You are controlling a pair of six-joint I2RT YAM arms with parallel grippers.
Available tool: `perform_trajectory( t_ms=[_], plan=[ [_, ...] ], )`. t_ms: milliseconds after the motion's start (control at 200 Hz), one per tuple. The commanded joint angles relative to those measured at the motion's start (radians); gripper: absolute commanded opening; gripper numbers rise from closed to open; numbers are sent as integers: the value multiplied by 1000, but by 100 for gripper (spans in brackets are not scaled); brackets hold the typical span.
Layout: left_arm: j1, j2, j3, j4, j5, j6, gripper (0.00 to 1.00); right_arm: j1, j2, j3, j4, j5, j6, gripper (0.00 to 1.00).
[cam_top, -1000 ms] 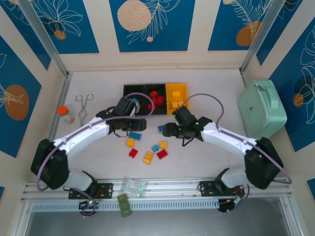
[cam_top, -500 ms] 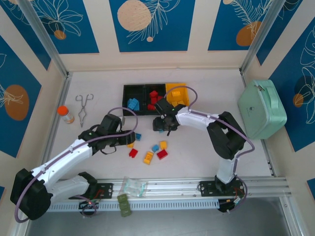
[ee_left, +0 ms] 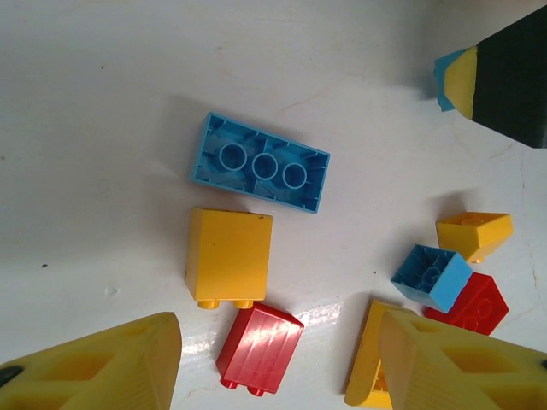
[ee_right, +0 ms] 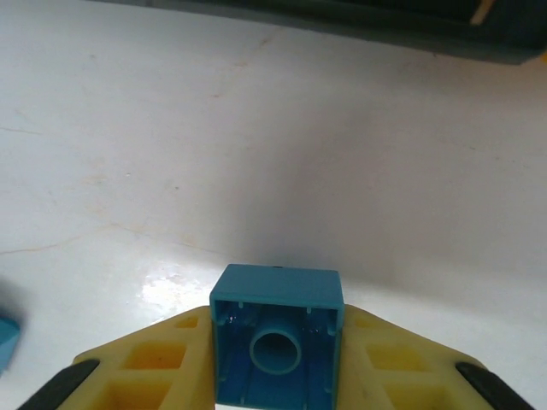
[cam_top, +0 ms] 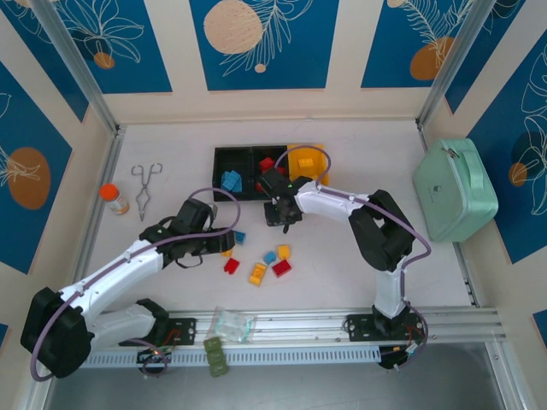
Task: Sort the legos into containers by color
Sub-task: Pick up the lego from the center of the table, then place the lego in the container.
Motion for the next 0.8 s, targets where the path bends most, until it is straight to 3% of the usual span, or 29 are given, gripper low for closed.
perform_trajectory(
  t_ms=[0,255,795],
  plan=[
    [19,-25,-25,-11,-22,-30,62,18,-52,52,-52,17,-21,27],
    [41,-112,-105,-25,-28,-95,62,21,-14,242,-88,-11,-59,27],
    [52,-194,-164,-51,-25,-135,62,-9,389,892,-252,-40,-79,27]
  ],
)
